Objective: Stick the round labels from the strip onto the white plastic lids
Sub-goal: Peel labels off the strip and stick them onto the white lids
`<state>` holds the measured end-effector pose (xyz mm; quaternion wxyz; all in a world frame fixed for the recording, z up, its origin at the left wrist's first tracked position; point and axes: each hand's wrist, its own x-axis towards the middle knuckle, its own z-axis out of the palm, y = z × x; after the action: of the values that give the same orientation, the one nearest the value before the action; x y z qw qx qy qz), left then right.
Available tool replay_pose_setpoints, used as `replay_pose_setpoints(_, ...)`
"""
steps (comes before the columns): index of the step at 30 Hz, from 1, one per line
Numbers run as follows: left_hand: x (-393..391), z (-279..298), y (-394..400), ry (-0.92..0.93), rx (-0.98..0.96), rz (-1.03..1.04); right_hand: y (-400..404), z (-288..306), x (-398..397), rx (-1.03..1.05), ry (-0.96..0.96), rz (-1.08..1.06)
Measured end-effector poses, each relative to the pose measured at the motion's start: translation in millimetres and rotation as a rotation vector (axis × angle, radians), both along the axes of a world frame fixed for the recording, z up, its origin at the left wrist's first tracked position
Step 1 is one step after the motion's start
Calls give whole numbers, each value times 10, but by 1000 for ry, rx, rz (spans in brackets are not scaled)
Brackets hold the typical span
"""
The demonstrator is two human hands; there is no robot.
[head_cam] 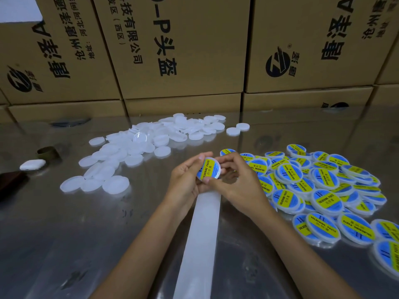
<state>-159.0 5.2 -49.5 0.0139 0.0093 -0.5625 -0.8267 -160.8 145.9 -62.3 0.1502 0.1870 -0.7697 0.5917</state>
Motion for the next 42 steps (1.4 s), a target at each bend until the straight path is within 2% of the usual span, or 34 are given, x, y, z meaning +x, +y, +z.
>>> replay_pose_setpoints(7, 31, 27, 20, 36, 135, -256, 44, 33, -38, -103, 18, -154)
replay_pose_setpoints(11, 56, 38, 21, 86, 96, -348, 80, 19, -63, -182, -18, -182)
replay_pose_setpoints(15, 68, 30, 56, 140, -16, -282, 112, 23, -89, -156, 2, -144)
replay_pose_setpoints(19, 33, 4, 17, 140, -109, -187, 109, 21, -93, -22, 27, -77)
replay_pose_setpoints(23, 28, 7, -23, 147, -137, -202, 135, 40, -102, -65, 17, -68)
replay_pose_setpoints(27, -9, 38, -90, 112, -89, -92, 314, 62, -164, -58, 23, -312)
replay_pose_setpoints(30, -43, 57, -206, 75, -54, 3, 570, 58, -216, 82, -22, -589)
replay_pose_setpoints(32, -60, 51, -271, 57, -75, 45, 710, 54, -236, 178, -63, -691)
replay_pose_setpoints(37, -96, 12, -361, 23, -116, 132, 824, 34, -272, 340, -154, -835)
replay_pose_setpoints(42, -121, -43, -392, -1, -138, 181, 839, 15, -287, 492, -167, -889)
